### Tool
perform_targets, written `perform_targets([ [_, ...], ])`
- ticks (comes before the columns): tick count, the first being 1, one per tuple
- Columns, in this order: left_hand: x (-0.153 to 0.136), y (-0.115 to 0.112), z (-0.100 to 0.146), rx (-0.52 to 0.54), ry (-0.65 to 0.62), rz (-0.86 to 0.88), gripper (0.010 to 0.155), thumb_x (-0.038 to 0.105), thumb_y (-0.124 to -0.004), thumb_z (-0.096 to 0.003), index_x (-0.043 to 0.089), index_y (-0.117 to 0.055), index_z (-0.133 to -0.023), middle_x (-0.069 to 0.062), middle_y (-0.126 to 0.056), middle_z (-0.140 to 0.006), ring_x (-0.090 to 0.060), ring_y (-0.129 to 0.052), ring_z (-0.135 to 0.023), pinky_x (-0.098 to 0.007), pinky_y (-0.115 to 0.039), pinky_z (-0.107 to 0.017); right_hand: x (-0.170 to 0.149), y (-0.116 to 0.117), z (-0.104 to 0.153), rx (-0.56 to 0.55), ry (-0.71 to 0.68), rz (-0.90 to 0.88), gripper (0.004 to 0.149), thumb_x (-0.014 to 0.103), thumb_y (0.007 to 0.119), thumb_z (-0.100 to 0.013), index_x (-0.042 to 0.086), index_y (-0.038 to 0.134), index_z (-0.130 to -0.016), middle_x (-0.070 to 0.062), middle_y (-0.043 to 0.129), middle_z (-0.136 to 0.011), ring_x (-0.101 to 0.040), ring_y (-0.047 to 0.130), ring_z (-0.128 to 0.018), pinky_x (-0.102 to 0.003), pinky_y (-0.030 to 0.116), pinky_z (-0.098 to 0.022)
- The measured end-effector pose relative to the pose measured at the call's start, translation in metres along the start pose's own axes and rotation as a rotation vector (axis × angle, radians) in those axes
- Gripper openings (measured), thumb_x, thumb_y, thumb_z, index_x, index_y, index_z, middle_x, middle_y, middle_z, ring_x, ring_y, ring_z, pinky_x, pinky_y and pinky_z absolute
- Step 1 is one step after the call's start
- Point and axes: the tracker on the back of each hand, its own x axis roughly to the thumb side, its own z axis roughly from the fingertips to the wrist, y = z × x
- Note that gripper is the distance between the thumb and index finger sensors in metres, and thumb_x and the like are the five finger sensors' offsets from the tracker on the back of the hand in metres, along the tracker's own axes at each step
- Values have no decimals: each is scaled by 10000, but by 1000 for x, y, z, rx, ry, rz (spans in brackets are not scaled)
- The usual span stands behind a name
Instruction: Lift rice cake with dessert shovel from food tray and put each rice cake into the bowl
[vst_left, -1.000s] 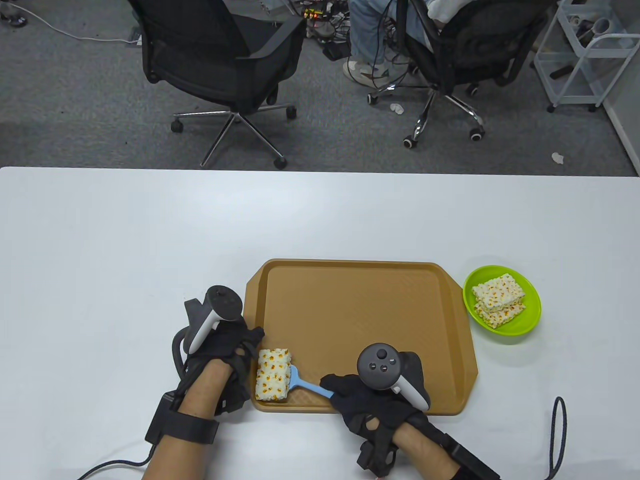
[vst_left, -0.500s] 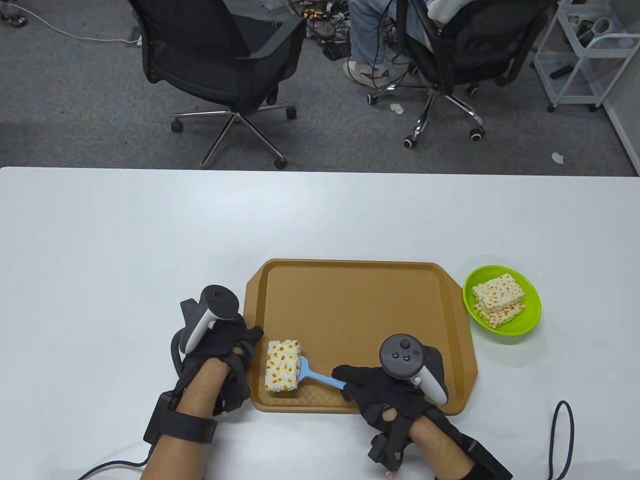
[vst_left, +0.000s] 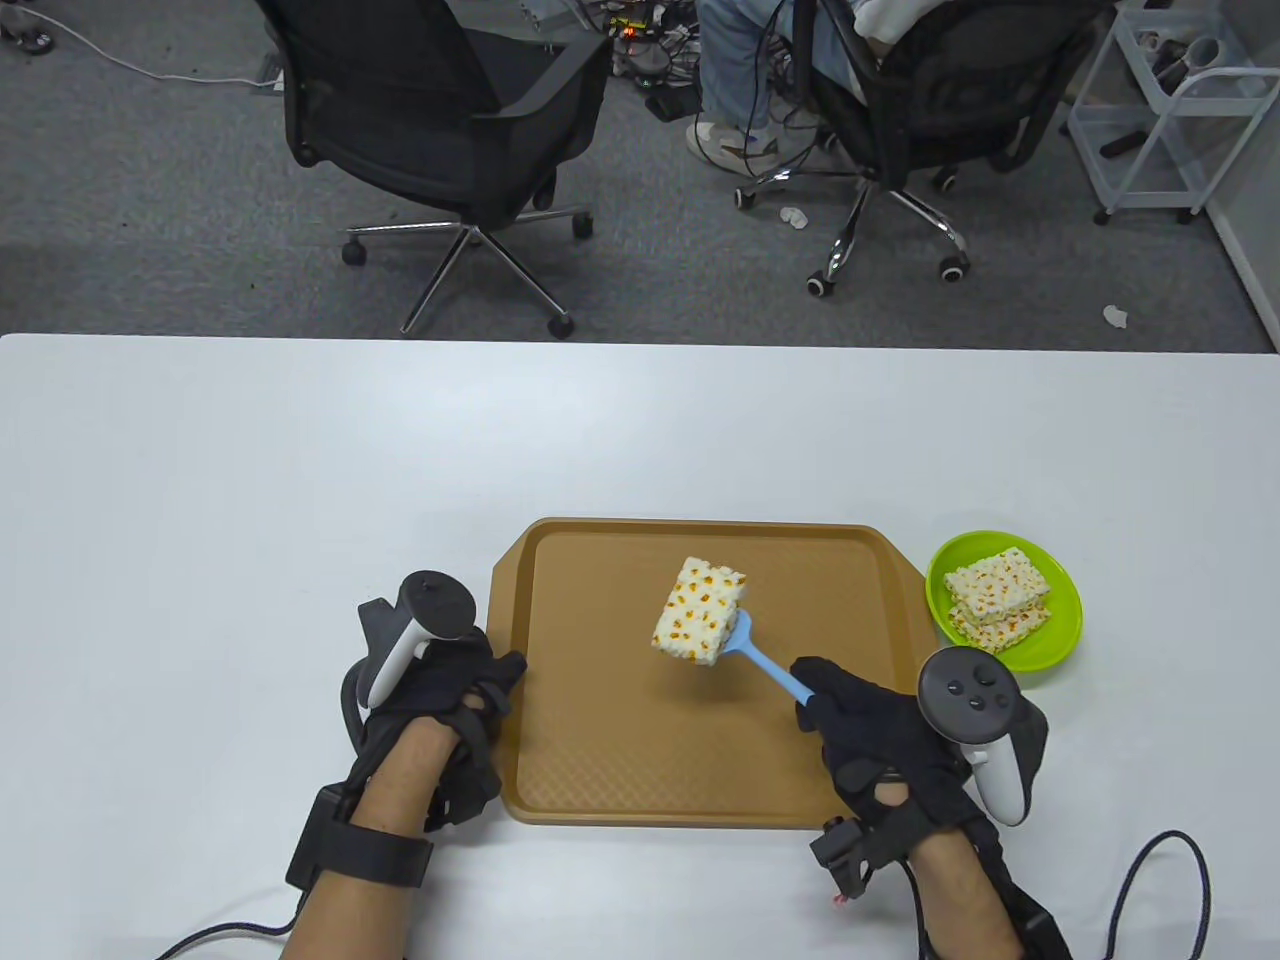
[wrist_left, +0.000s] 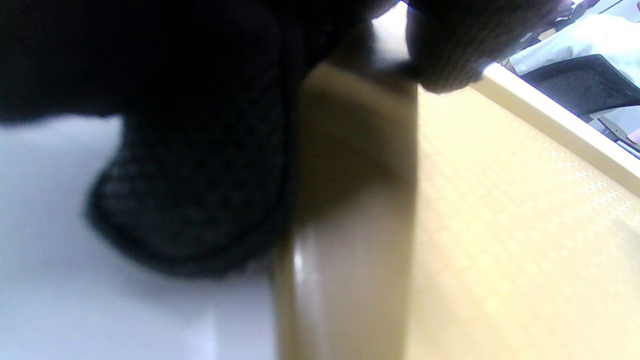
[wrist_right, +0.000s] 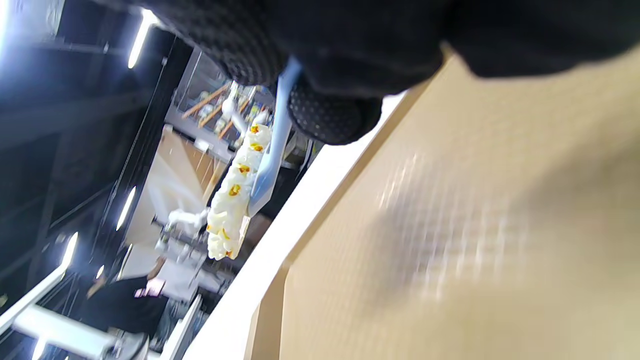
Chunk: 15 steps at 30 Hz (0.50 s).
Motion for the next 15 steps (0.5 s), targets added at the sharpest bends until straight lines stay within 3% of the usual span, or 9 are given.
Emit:
perform_targets([
  [9, -4, 2, -3, -54, -17, 41, 714, 474, -780, -487, 45, -519, -994, -153, -1018, -560, -283, -1121, -227, -406, -932, -81, -22, -58, 11, -311, 142, -63, 527, 299, 714, -377, 130, 783, -871, -131, 932, -650, -84, 930, -135, -324, 891, -100],
  [15, -5, 2, -3, -69, -22, 56, 715, 469, -779, -490, 42, -508, -995, -158, -1014, -568, -290, -1120, -239, -413, -931, -92, -43, -86, 15, -400, 230, -121, 525, 300, 713, -379, 127, 785, -870, -132, 933, -645, -84, 930, -134, -324, 892, -95],
])
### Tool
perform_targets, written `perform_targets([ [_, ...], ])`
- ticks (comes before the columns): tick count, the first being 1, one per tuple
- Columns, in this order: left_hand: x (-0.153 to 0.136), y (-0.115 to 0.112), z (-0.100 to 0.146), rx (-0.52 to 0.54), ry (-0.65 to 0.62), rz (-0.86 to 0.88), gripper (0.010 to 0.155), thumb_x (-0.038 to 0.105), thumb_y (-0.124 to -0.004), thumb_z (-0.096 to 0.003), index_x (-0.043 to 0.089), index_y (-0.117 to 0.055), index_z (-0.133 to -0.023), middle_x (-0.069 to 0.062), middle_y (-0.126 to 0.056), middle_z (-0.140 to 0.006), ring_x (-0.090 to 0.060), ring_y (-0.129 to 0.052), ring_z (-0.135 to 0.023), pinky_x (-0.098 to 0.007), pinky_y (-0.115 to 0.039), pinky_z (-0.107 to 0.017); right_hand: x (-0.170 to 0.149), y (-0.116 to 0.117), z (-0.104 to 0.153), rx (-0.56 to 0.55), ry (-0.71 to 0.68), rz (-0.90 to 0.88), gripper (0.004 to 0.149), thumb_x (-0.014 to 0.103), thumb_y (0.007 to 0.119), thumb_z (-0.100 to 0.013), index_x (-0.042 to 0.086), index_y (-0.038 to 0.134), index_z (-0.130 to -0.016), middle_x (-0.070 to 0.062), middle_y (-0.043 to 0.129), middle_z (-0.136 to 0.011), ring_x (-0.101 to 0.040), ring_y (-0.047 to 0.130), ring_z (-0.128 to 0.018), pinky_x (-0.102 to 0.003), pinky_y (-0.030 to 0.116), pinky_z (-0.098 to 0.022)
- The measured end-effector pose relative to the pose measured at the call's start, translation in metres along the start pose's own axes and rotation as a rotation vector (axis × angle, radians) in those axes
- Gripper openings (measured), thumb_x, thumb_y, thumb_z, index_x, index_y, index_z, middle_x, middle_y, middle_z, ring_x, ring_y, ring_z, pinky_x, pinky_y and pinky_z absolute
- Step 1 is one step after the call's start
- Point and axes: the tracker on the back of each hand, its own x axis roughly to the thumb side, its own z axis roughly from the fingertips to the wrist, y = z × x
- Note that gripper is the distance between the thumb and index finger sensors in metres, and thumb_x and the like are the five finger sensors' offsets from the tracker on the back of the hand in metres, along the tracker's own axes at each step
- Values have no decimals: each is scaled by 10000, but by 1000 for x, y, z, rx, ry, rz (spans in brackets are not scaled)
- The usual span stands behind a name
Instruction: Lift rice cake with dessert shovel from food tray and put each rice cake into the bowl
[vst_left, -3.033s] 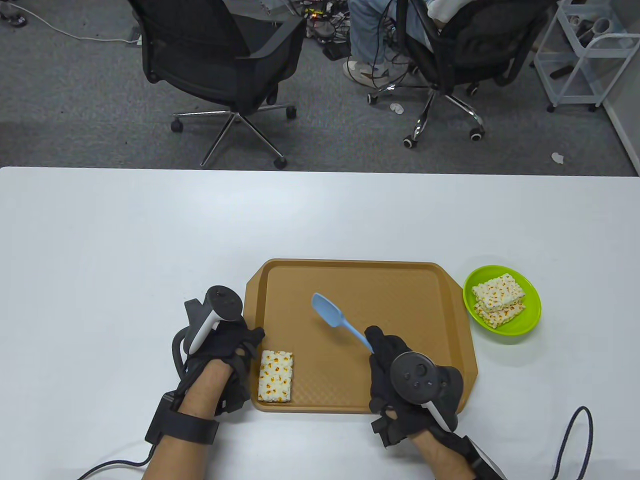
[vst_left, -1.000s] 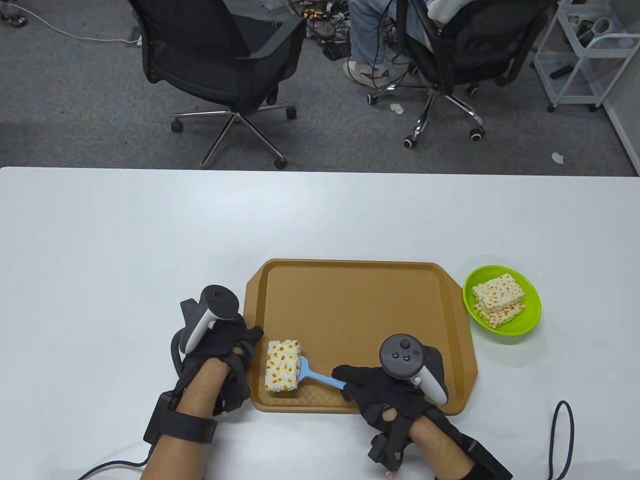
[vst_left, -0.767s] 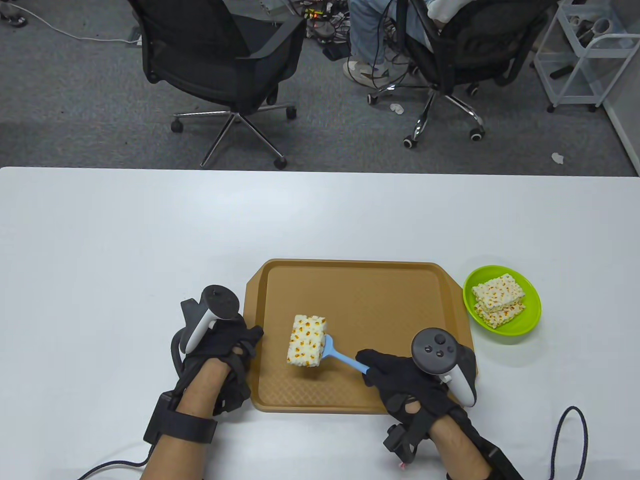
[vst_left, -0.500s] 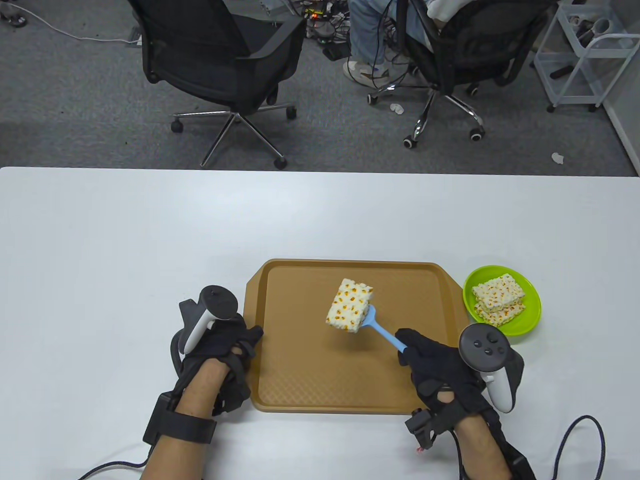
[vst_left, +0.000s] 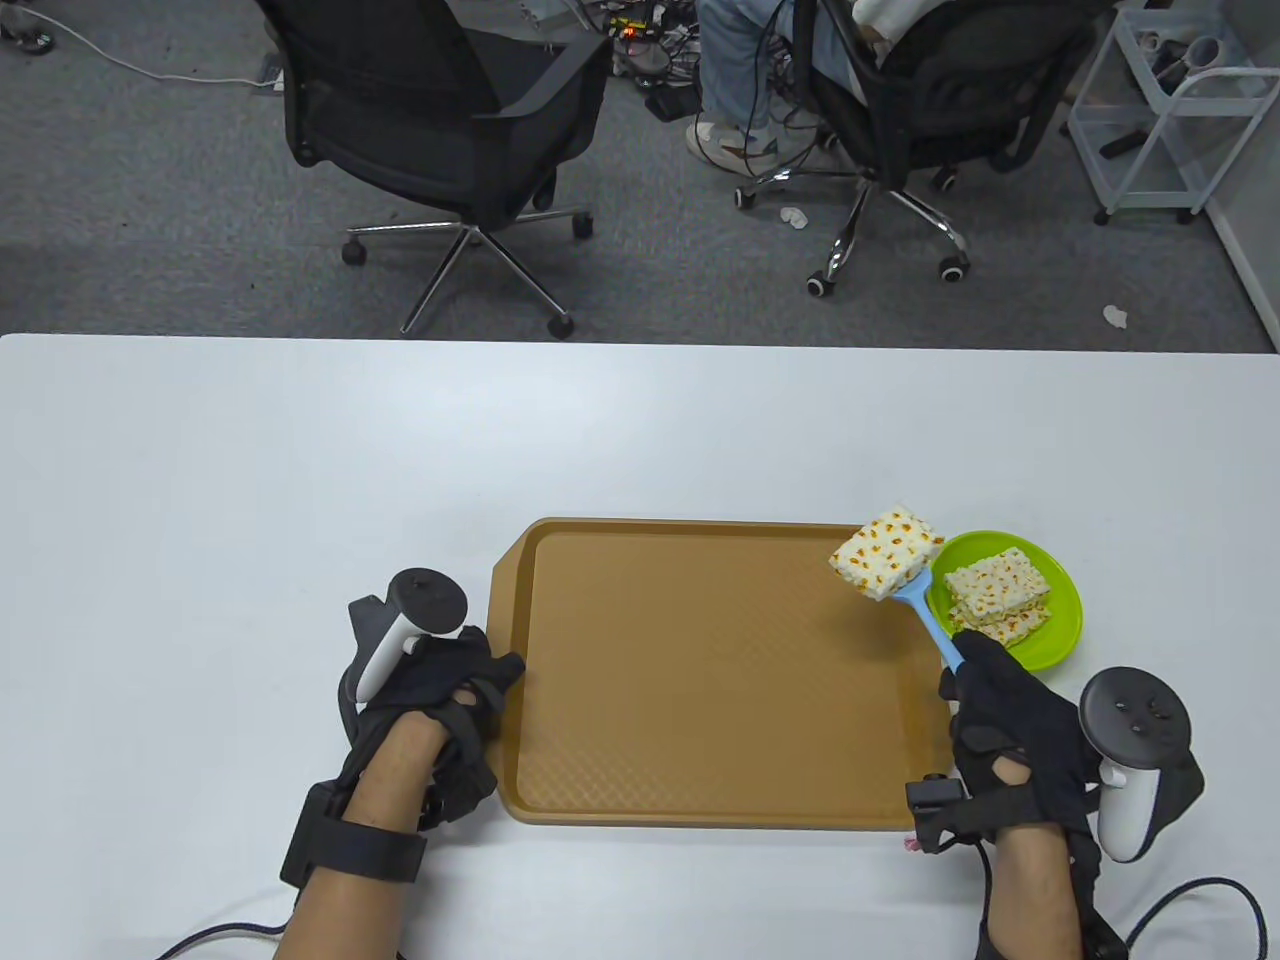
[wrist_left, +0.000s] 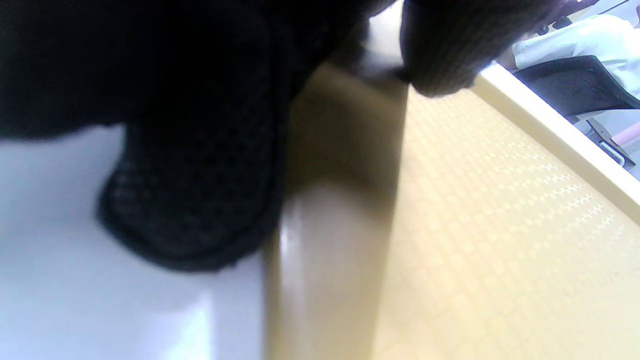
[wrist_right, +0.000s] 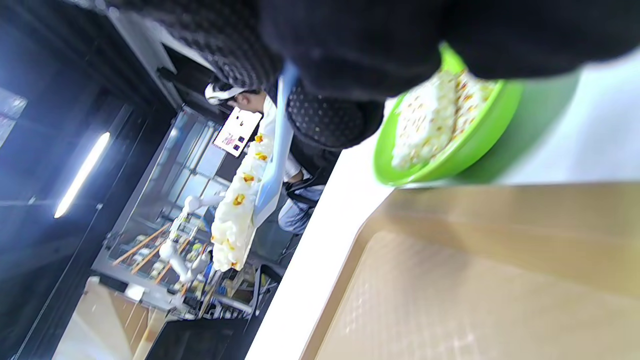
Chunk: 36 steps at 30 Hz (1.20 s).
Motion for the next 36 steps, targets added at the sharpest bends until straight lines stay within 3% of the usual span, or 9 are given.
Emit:
perform_targets([
  [9, 0, 2, 0, -23, -2, 14, 726, 470, -789, -486, 37, -501, -994, -169, -1013, -578, -303, -1120, -252, -422, -931, -101, -25, -33, -11, -152, 172, 35, 524, 300, 715, -380, 118, 788, -867, -137, 937, -637, -84, 933, -129, -325, 895, -94],
  [16, 0, 2, -1, -22, 0, 11, 717, 459, -787, -489, 36, -503, -993, -169, -1014, -577, -303, -1121, -251, -423, -932, -100, -36, -44, -15, -195, 242, 43, 523, 300, 717, -381, 114, 791, -865, -139, 940, -632, -84, 934, -126, -326, 896, -93],
  [28, 0, 3, -1, -25, 1, 12, 718, 457, -791, -488, 35, -503, -992, -172, -1015, -577, -306, -1121, -252, -425, -931, -100, -38, -40, -20, -218, 278, 176, 516, 301, 732, -380, 106, 803, -853, -144, 949, -616, -72, 906, -79, -323, 900, -71],
  [36, 0, 3, -2, -24, -1, 16, 715, 458, -792, -489, 36, -505, -990, -168, -1015, -575, -302, -1120, -252, -423, -931, -101, -22, -37, -4, -436, 223, 404, 491, 298, 785, -366, 94, 853, -808, -158, 982, -568, -85, 902, -38, -335, 893, -35],
])
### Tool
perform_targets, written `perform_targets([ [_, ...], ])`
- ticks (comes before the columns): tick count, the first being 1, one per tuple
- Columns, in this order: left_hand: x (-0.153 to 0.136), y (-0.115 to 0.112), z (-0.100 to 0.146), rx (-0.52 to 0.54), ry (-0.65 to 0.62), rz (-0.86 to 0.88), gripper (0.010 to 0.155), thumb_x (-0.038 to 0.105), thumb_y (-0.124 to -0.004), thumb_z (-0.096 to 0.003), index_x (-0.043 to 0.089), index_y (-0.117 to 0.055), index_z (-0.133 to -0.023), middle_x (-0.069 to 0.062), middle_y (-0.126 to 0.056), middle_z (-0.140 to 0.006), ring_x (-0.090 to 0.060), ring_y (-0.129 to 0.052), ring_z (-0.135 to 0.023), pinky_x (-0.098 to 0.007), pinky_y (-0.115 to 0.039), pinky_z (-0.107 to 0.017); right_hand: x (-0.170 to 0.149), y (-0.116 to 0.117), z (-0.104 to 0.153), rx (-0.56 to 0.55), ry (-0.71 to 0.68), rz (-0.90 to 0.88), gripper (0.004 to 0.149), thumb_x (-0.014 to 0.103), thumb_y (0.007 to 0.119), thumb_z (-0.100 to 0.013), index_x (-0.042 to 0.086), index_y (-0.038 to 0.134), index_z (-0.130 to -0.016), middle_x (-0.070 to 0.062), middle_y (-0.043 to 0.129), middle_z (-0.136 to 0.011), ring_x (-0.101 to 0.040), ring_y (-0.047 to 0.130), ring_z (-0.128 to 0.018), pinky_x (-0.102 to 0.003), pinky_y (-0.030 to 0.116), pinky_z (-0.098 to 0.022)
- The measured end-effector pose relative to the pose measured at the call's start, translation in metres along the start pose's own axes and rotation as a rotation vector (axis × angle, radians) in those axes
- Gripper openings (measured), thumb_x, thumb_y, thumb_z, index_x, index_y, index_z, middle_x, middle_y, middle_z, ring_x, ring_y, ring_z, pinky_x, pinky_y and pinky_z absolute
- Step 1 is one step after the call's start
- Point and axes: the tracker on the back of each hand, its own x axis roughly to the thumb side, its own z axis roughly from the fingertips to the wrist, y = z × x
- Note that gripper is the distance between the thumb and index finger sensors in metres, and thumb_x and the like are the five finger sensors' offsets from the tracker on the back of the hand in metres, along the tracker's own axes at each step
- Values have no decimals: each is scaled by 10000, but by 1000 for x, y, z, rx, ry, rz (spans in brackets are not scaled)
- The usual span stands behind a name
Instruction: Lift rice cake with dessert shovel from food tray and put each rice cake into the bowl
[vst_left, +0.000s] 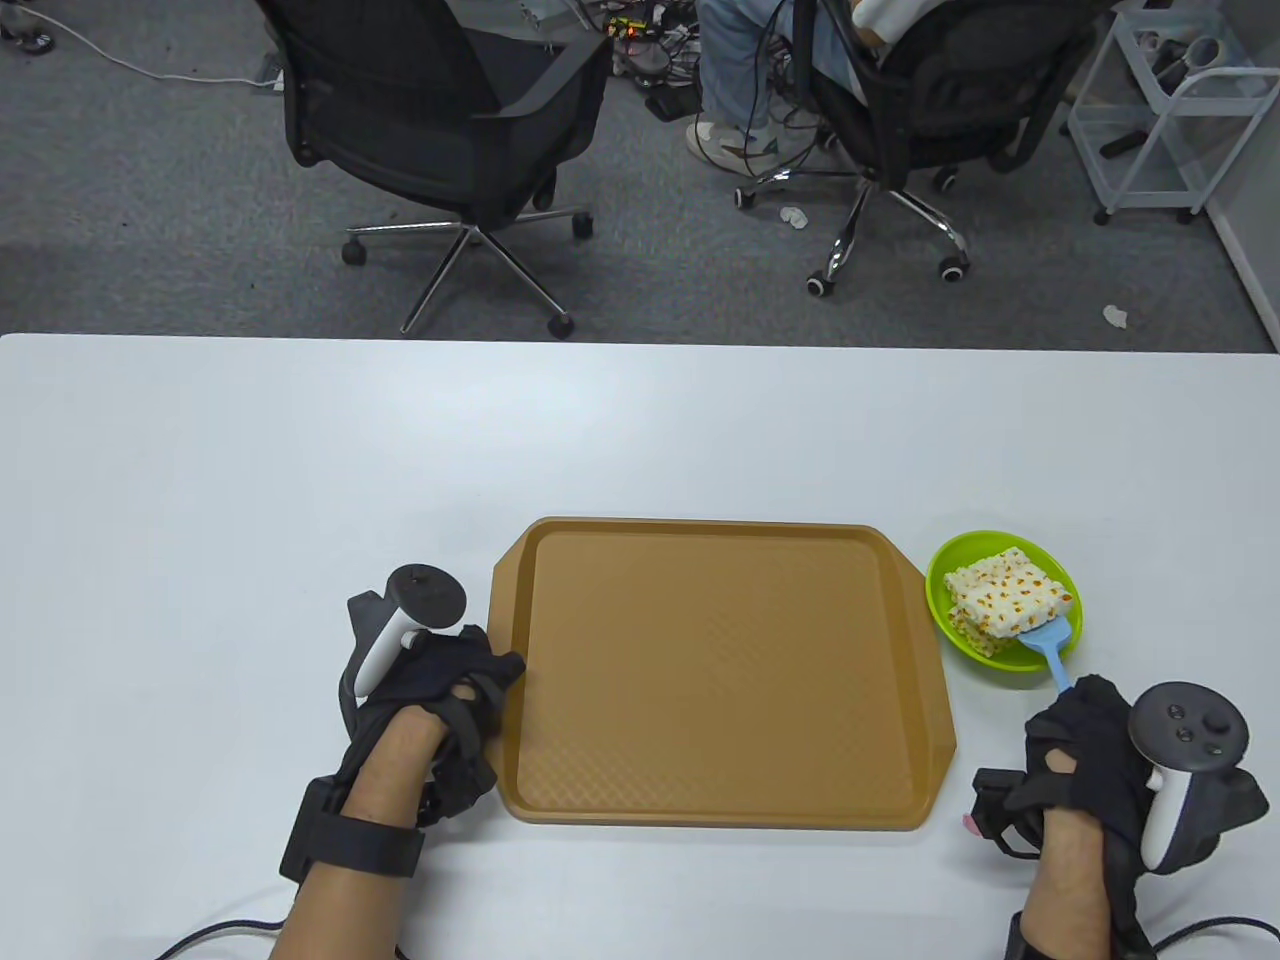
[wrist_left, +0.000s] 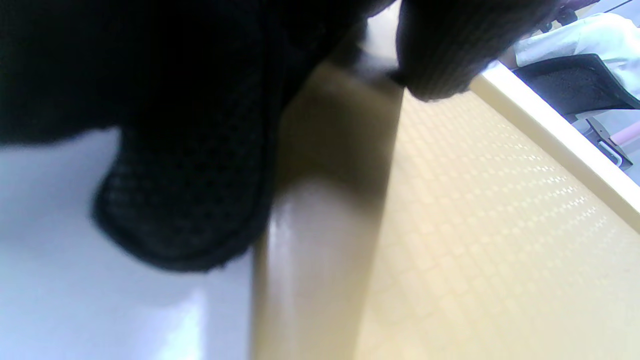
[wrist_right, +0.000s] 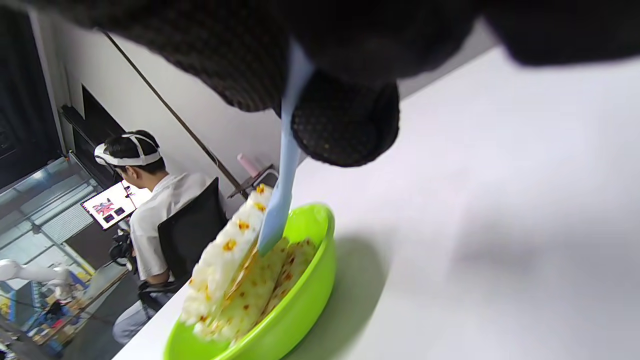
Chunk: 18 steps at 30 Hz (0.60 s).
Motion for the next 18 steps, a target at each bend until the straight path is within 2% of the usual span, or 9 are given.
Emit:
perform_targets([
  [9, 0, 0, 0, -3, -3, 7, 715, 457, -793, -489, 37, -506, -990, -170, -1016, -575, -304, -1120, -252, -425, -931, -101, 2, 2, 0, -55, 15, 132, 489, 297, 792, -371, 104, 848, -817, -156, 973, -589, -92, 904, -59, -344, 892, -57],
  [14, 0, 0, -1, -6, -3, 12, 714, 457, -793, -489, 39, -506, -991, -170, -1016, -576, -305, -1121, -253, -424, -931, -103, 8, -8, 10, -221, 10, 216, 495, 298, 790, -377, 124, 829, -839, -148, 955, -631, -98, 913, -103, -352, 897, -95],
  [16, 0, 0, 0, -6, -3, 12, 712, 457, -792, -490, 41, -506, -991, -171, -1015, -577, -305, -1120, -255, -424, -931, -104, 12, -11, 17, -272, -53, 148, 523, 295, 784, -377, 144, 784, -878, -140, 919, -694, -107, 932, -173, -366, 903, -155],
  [18, 0, 0, 0, -7, -4, 15, 712, 457, -791, -490, 40, -505, -991, -171, -1015, -579, -305, -1121, -255, -424, -932, -104, 20, -8, 25, -193, -197, -34, 589, 255, 781, -377, 169, 677, -950, -142, 823, -820, -134, 948, -332, -406, 899, -279],
])
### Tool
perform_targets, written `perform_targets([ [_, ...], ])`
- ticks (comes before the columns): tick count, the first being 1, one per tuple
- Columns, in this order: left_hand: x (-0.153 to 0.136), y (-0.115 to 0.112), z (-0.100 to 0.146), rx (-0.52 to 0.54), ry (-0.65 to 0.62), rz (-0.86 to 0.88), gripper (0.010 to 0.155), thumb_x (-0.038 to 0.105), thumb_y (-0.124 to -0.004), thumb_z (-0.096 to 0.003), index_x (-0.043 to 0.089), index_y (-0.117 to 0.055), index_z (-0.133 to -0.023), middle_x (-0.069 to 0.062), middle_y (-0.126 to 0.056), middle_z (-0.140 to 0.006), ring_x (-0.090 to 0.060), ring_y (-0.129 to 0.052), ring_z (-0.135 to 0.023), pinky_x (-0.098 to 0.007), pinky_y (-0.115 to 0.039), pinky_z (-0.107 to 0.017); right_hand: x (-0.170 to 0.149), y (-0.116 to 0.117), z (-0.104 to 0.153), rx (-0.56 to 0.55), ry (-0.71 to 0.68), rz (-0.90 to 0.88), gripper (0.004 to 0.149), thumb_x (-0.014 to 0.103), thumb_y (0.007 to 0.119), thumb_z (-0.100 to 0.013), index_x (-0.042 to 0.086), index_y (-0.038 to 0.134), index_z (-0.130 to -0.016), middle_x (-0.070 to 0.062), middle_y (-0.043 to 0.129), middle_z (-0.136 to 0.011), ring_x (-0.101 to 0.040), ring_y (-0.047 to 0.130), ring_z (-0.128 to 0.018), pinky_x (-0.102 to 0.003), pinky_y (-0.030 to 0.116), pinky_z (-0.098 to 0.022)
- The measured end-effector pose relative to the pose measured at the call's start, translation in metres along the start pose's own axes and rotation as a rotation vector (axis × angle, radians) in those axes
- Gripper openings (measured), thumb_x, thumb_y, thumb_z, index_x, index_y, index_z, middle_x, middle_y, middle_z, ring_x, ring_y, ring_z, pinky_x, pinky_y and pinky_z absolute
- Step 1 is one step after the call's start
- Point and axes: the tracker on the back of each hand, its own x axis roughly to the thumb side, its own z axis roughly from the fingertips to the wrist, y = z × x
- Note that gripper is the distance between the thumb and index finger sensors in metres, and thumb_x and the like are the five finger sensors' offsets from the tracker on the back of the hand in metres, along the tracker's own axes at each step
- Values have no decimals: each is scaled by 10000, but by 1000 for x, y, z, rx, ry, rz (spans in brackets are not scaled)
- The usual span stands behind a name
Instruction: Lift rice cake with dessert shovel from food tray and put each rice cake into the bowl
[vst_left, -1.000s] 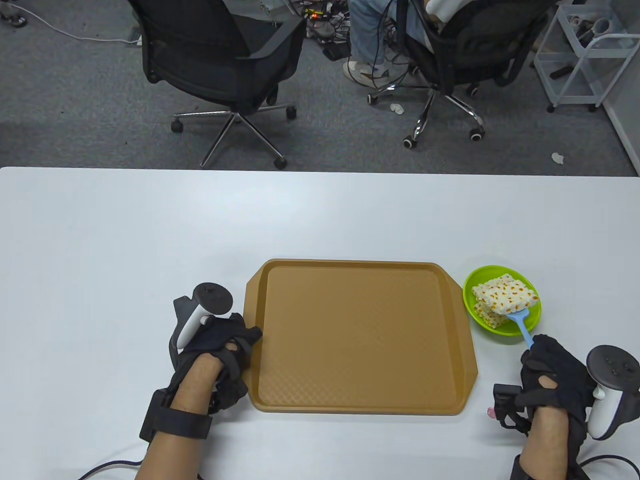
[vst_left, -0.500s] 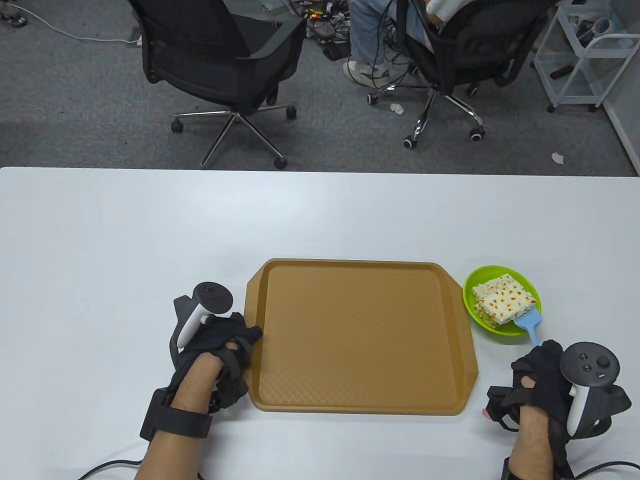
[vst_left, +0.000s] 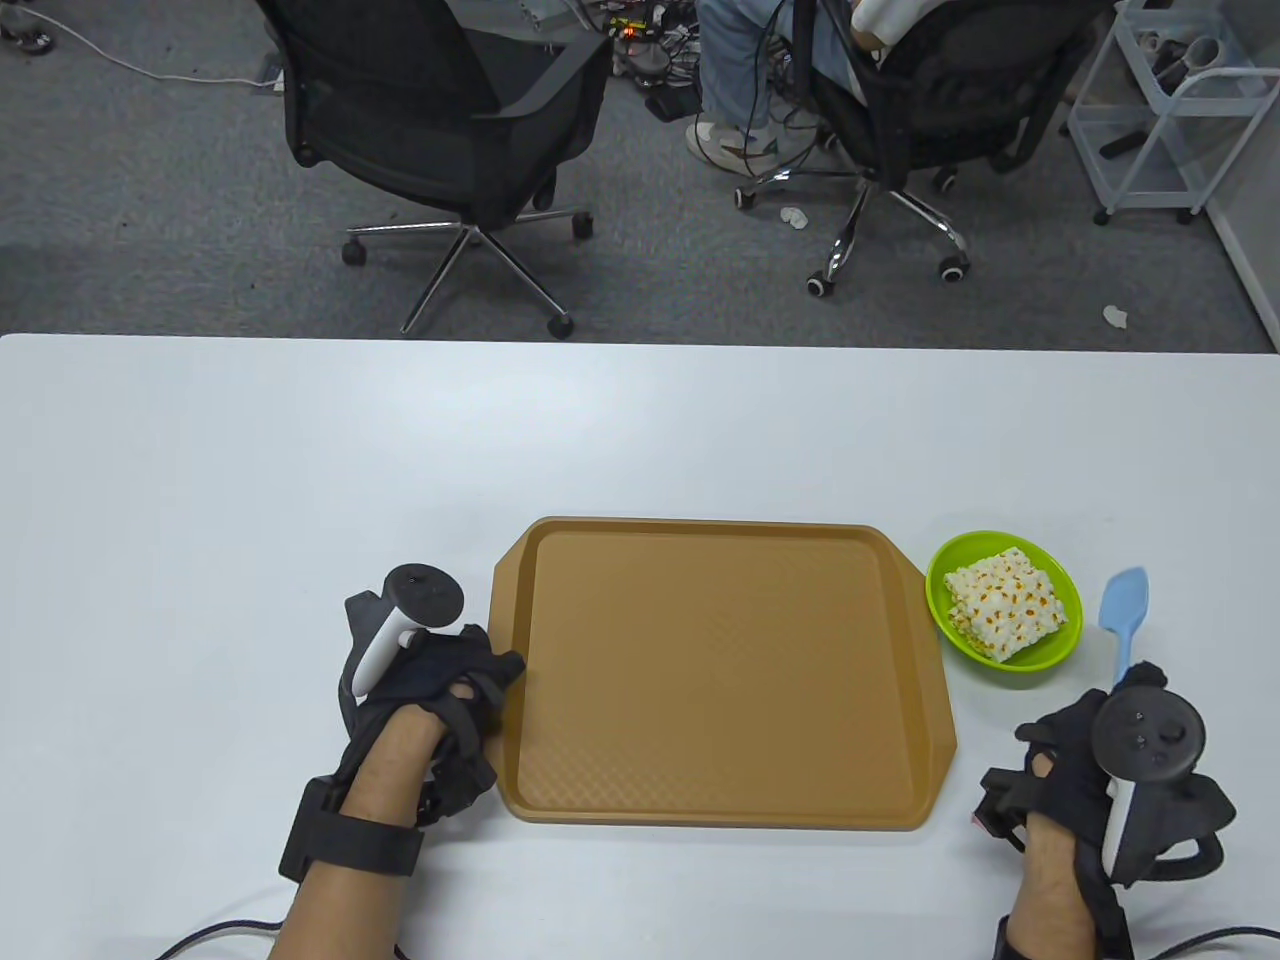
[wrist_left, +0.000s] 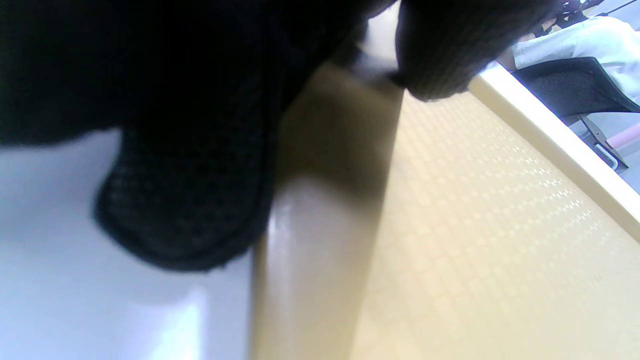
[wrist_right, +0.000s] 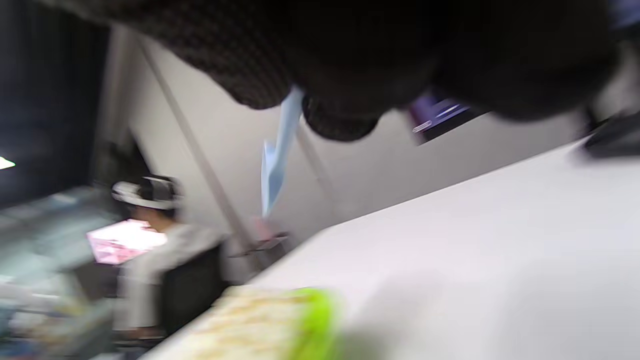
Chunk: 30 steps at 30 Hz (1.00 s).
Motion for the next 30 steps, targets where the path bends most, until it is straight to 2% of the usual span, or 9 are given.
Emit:
perform_targets([
  [1, 0, 0, 0, 0, 0, 0, 711, 456, -791, -490, 40, -506, -991, -170, -1015, -578, -305, -1120, -255, -424, -931, -104, 9, 4, 7, 79, -76, -127, 609, 232, 782, -377, 181, 641, -967, -142, 785, -856, -148, 941, -382, -429, 887, -325],
  [4, 0, 0, 0, 0, 0, 0, 713, 457, -792, -489, 39, -506, -992, -170, -1016, -577, -305, -1120, -255, -424, -931, -103, 34, 26, 31, 343, -223, -224, 591, 219, 767, -382, 189, 657, -961, -144, 779, -862, -149, 942, -389, -424, 892, -333],
  [7, -1, 0, 0, -2, -1, 5, 711, 457, -791, -489, 44, -505, -993, -167, -1016, -580, -303, -1120, -257, -422, -932, -106, 57, 57, 71, 643, -302, -157, 578, 216, 738, -385, 168, 660, -957, -165, 789, -844, -143, 957, -368, -404, 913, -312],
  [11, -5, 2, 2, -14, -7, 29, 705, 457, -788, -489, 60, -515, -1003, -164, -1016, -606, -304, -1121, -283, -421, -935, -124, 71, 87, 122, 864, -393, 56, 584, 203, 700, -389, 127, 634, -964, -206, 762, -847, -155, 993, -385, -402, 952, -314],
  [14, -6, 5, 7, -19, -19, 51, 706, 468, -784, -484, 57, -545, -1006, -193, -1005, -658, -332, -1119, -339, -441, -937, -163, 77, 93, 146, 889, -478, 229, 598, 241, 717, -390, 58, 614, -950, -234, 855, -728, -184, 1065, -285, -408, 990, -218],
  [16, -6, 8, 11, 0, -18, 54, 720, 494, -775, -481, 66, -546, -1012, -217, -986, -713, -357, -1111, -395, -460, -933, -203, 79, 97, 156, 953, -525, 325, 608, 275, 752, -389, 41, 612, -933, -220, 912, -655, -195, 1102, -235, -395, 1005, -171],
  [22, -8, 15, 15, 50, -20, 68, 738, 538, -761, -474, 86, -551, -1018, -221, -965, -781, -374, -1101, -435, -469, -929, -231, 83, 106, 180, 1002, -633, 457, 643, 355, 832, -383, -30, 627, -856, -204, 1028, -444, -172, 1174, -89, -347, 1023, -84],
  [27, -9, 14, 12, 37, -15, 72, 742, 544, -758, -473, 85, -552, -1018, -223, -960, -784, -380, -1098, -444, -473, -927, -238, 83, 113, 186, 1017, -658, 500, 668, 386, 817, -386, -58, 617, -842, -185, 1042, -412, -147, 1179, -58, -328, 1028, -67],
  [30, -7, 16, 12, 46, -31, 81, 739, 545, -754, -475, 89, -548, -1019, -220, -953, -796, -382, -1093, -456, -476, -924, -248, 80, 108, 173, 1053, -581, 417, 705, 455, 800, -380, -35, 652, -867, -187, 1041, -420, -146, 1175, -59, -323, 1024, -67],
])
